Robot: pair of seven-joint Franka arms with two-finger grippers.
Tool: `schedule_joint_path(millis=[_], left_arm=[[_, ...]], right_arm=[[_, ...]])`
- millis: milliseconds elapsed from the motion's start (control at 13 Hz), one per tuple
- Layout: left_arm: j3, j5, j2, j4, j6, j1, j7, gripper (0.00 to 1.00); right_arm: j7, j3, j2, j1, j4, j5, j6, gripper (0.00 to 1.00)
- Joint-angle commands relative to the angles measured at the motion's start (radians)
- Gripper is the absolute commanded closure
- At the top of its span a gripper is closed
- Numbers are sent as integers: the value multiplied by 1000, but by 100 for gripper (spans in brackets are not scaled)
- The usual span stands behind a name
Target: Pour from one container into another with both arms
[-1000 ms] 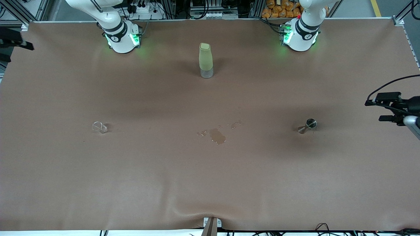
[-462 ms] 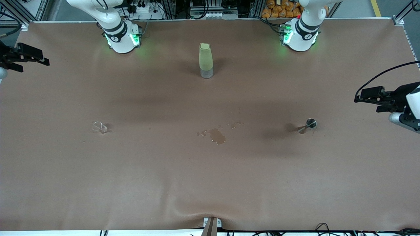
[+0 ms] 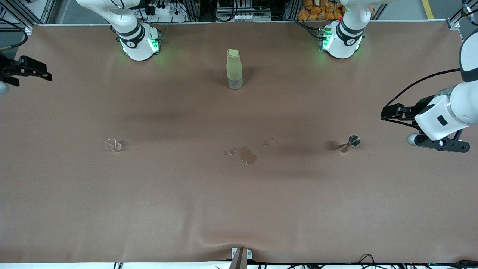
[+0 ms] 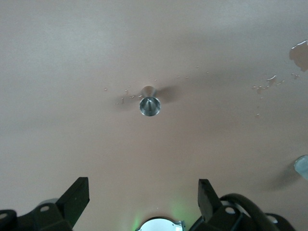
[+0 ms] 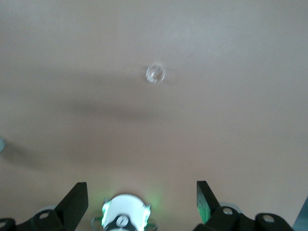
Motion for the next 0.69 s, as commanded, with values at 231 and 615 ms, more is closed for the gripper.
schedule_joint_path(millis=[231,615], left_arm=[[19,8,-27,-24,58,90,36,0],[13,-19,-113,-85,145,123,-19,0]], right_arm=[[-11,21,-9,-17,-23,-35,190,0],[19,21,3,-36,-28,-35,242,0]])
